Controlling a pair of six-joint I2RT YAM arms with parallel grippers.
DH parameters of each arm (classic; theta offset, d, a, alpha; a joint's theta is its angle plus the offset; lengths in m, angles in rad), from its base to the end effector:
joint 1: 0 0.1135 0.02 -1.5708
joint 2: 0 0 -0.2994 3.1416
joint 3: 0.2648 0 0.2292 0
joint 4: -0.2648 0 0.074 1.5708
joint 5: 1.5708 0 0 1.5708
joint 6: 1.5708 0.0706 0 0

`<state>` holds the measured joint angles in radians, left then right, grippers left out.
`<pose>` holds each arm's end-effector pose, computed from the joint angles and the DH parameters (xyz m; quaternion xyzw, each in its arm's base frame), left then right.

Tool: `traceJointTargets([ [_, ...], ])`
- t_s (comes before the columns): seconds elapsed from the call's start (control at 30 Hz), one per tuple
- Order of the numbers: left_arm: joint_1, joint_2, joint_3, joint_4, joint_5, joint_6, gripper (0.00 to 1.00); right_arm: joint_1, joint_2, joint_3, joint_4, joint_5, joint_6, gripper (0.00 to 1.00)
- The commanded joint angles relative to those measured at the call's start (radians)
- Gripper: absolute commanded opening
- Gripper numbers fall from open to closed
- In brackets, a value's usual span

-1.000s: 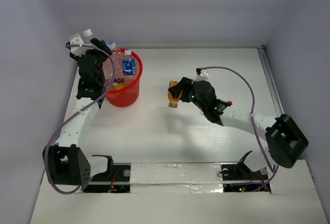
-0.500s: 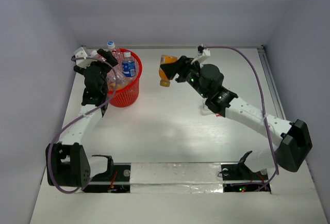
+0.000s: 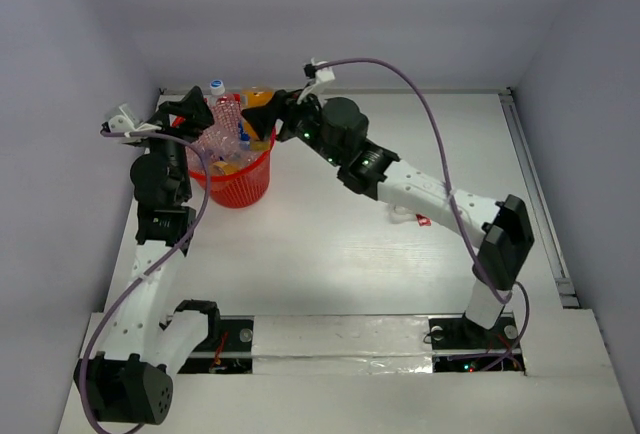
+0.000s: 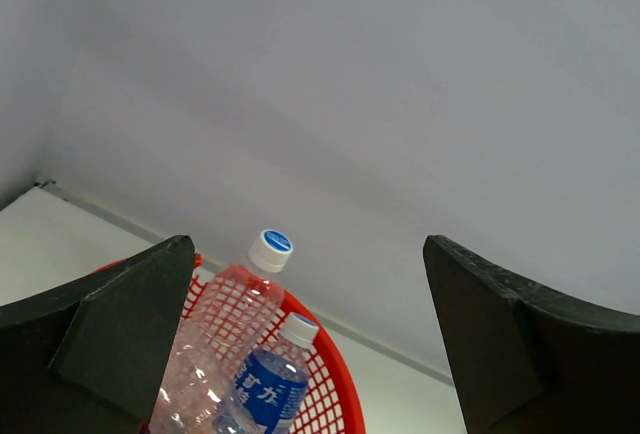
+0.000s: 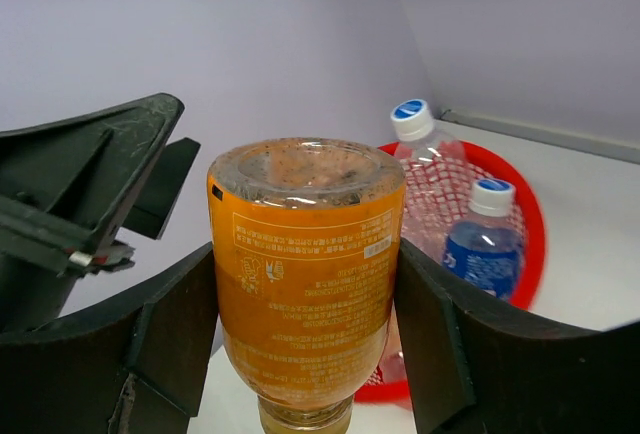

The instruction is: Put the plastic bottles in the bin

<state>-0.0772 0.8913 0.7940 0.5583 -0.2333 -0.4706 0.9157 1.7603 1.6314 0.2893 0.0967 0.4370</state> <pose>0.1863 0.0020 0.4481 -0.1993 0.4939 -0.1693 0.8293 0.2771 0.3494 0.4616 -0.1177 0.6377 0.4517 0.6128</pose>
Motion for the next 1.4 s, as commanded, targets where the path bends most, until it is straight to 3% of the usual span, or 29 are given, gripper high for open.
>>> traceJointTargets([
  [0.0,0.002,-0.026,0.024,-0.001,0.08,-0.022,0.97,0.015,0.111,0.19,-0.061,-0.003,-0.076,0.62],
  [0.27,0.002,-0.048,0.057,-0.026,0.121,0.01,0.68,0.047,0.317,0.396,-0.168,-0.072,-0.116,0.67],
  [0.37,0.002,-0.071,0.108,-0.086,0.118,0.056,0.64,0.066,0.382,0.49,-0.232,-0.126,-0.148,0.69],
  [0.5,0.002,-0.107,0.108,-0.09,0.101,0.069,0.64,0.075,0.433,0.561,-0.283,-0.138,-0.156,0.87],
  [0.53,0.002,-0.107,0.108,-0.09,0.11,0.069,0.64,0.075,0.435,0.561,-0.283,-0.135,-0.155,0.99],
  [0.73,0.002,-0.086,0.114,-0.09,0.137,0.072,0.65,0.075,0.338,0.501,-0.253,-0.106,-0.184,1.0],
  [0.83,0.002,-0.084,0.114,-0.081,0.178,0.075,0.58,0.075,0.222,0.383,-0.202,-0.046,-0.187,1.0],
  [0.87,0.002,-0.083,0.113,-0.072,0.192,0.073,0.48,0.075,0.185,0.342,-0.187,0.007,-0.175,0.99],
  [0.9,0.002,-0.078,0.114,-0.066,0.207,0.075,0.42,0.063,0.147,0.296,-0.173,0.038,-0.166,0.96],
  [0.93,0.002,-0.071,0.116,-0.064,0.247,0.073,0.36,0.051,0.057,0.244,-0.132,0.07,-0.155,0.87],
  [0.97,-0.015,-0.062,0.12,-0.063,0.277,0.076,0.21,0.051,0.006,0.119,-0.106,0.139,-0.127,0.81],
  [1.0,-0.027,-0.036,0.134,-0.066,0.296,0.084,0.14,0.034,-0.051,0.048,-0.079,0.177,-0.109,0.71],
  [1.03,-0.047,-0.023,0.143,-0.072,0.336,0.096,0.06,0.008,-0.109,-0.025,-0.034,0.249,-0.09,0.45],
  [1.07,-0.103,-0.008,0.157,-0.08,0.351,0.114,0.0,-0.009,-0.233,-0.097,-0.015,0.276,-0.068,0.31],
  [1.13,-0.175,0.03,0.2,-0.109,0.373,0.193,0.0,-0.062,-0.367,-0.305,0.034,0.317,-0.012,0.01],
  [1.2,-0.295,0.07,0.237,-0.142,0.37,0.283,0.0,-0.104,-0.567,-0.48,0.05,0.36,0.026,0.0],
  [1.37,-0.541,0.242,0.333,-0.248,0.344,0.437,0.0,-0.158,-0.907,-0.649,-0.051,0.463,0.009,0.0],
])
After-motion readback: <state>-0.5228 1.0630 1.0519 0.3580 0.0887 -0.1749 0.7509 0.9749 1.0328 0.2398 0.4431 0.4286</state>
